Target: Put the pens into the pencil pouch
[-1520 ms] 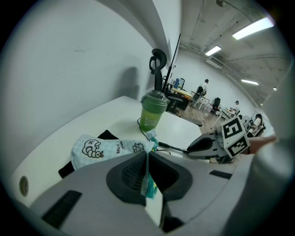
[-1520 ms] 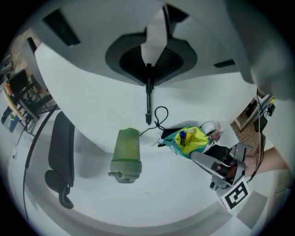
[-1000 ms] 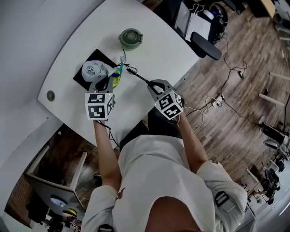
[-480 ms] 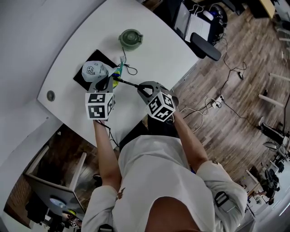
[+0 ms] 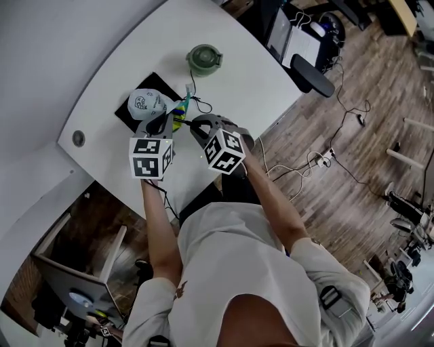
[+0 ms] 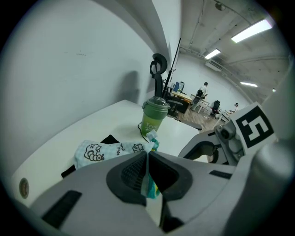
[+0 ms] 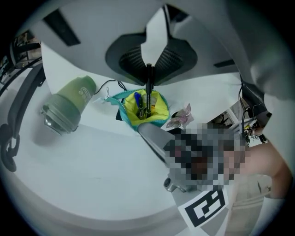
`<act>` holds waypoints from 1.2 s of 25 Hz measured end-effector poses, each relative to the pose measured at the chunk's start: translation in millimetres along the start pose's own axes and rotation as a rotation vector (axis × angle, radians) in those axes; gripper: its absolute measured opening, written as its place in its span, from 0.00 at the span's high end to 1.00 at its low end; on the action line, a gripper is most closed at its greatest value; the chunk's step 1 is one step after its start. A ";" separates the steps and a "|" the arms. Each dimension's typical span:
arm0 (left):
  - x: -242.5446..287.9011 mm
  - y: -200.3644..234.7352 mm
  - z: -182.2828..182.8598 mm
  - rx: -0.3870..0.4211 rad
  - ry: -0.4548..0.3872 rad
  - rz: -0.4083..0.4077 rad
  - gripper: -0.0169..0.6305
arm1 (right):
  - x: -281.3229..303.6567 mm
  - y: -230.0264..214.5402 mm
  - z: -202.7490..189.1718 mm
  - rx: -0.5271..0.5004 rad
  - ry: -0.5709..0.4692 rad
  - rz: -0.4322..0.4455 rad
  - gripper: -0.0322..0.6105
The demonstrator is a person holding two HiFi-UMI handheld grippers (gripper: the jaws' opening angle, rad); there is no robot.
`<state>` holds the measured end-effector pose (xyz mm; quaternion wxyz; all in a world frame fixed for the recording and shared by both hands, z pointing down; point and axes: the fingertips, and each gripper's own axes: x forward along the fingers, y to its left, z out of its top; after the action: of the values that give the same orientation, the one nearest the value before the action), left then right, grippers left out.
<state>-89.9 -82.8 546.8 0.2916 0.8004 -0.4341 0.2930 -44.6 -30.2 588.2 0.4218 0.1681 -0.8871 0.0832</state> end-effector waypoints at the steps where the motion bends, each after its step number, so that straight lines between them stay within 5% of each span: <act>1: -0.9 -0.1 0.5 -0.002 -0.002 -0.002 0.96 | 1.8 -0.4 4.7 -0.003 -0.004 0.001 0.86; 19: -8.0 1.6 3.8 -0.039 -0.027 -0.026 0.96 | 37.0 -8.6 62.0 0.046 -0.105 0.003 0.86; 30: 1.0 -0.1 -2.4 -0.027 -0.002 -0.025 0.96 | 46.3 -10.4 52.2 0.083 -0.127 -0.005 0.85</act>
<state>-89.9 -81.6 549.1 0.3055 0.8022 -0.4281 0.2826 -105.6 -65.5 591.3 0.3575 0.1927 -0.9074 0.1080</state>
